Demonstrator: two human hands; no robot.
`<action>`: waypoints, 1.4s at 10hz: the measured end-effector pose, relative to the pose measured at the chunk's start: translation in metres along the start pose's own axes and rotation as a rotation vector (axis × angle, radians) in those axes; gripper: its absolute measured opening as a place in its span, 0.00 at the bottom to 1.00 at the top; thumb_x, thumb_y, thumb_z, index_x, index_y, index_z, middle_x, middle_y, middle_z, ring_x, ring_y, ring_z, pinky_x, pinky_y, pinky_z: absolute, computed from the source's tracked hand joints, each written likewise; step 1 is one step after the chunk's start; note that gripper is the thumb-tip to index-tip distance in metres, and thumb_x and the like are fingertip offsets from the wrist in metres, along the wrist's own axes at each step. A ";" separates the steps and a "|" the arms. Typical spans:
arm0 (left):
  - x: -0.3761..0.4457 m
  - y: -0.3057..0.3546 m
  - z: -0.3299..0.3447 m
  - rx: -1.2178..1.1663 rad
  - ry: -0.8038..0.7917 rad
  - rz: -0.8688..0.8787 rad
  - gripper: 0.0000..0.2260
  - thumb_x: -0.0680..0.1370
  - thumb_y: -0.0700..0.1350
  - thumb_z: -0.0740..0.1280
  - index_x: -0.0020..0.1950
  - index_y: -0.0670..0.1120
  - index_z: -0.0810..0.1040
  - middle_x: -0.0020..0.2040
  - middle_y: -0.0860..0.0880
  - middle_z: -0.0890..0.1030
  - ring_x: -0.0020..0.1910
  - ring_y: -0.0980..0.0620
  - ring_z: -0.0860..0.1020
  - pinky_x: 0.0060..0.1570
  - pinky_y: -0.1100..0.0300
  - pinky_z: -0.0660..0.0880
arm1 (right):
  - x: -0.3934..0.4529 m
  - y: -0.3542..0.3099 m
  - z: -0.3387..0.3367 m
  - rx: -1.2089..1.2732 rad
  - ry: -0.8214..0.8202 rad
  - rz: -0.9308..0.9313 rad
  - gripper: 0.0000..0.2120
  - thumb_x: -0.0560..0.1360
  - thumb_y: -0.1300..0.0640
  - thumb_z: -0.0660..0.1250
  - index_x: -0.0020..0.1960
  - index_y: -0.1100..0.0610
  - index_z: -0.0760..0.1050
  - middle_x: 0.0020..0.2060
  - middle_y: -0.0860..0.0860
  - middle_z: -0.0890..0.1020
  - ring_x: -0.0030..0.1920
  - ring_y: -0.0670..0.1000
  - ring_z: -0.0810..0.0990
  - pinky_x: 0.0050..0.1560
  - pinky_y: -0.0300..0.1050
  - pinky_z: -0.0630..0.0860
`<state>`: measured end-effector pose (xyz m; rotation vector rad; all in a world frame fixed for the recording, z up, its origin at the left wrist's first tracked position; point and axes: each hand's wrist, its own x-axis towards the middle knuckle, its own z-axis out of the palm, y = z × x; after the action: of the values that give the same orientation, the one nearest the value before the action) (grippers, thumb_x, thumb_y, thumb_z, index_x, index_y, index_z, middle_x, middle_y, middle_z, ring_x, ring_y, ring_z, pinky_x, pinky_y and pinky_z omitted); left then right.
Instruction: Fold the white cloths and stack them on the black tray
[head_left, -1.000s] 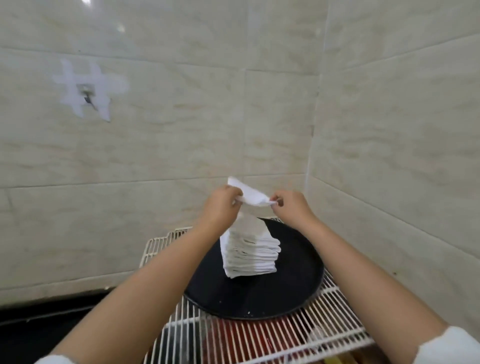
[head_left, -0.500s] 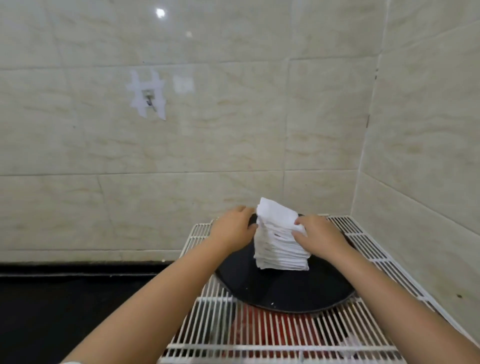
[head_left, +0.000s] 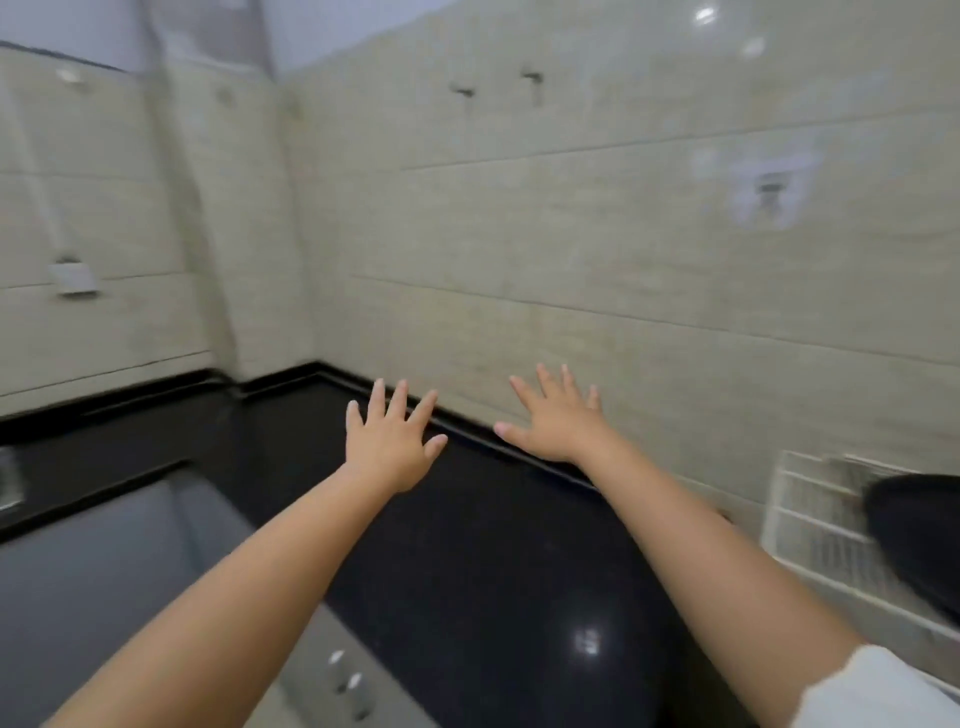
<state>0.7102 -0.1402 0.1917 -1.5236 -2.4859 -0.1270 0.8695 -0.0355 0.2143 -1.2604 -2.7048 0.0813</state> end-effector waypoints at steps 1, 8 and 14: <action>-0.023 -0.103 0.010 0.018 -0.026 -0.179 0.26 0.80 0.59 0.48 0.76 0.55 0.45 0.78 0.48 0.46 0.77 0.45 0.41 0.74 0.44 0.47 | 0.034 -0.097 0.031 0.009 -0.047 -0.162 0.34 0.75 0.35 0.52 0.75 0.46 0.44 0.76 0.52 0.41 0.75 0.58 0.36 0.72 0.65 0.40; -0.034 -0.626 0.062 0.173 -0.111 -1.013 0.25 0.81 0.57 0.49 0.76 0.53 0.48 0.78 0.47 0.49 0.77 0.44 0.44 0.73 0.43 0.48 | 0.288 -0.669 0.165 0.079 -0.197 -1.005 0.30 0.78 0.38 0.48 0.75 0.47 0.45 0.76 0.53 0.43 0.76 0.59 0.38 0.72 0.65 0.42; -0.113 -1.024 0.113 0.116 -0.193 -1.360 0.25 0.81 0.57 0.49 0.76 0.52 0.49 0.78 0.46 0.48 0.77 0.44 0.43 0.73 0.43 0.47 | 0.345 -1.116 0.284 0.038 -0.380 -1.290 0.31 0.77 0.37 0.49 0.75 0.47 0.45 0.77 0.52 0.44 0.76 0.58 0.40 0.73 0.64 0.44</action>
<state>-0.1657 -0.6860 0.0984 0.4146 -3.0917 -0.0370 -0.2402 -0.4857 0.1029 0.7140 -3.2047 0.2125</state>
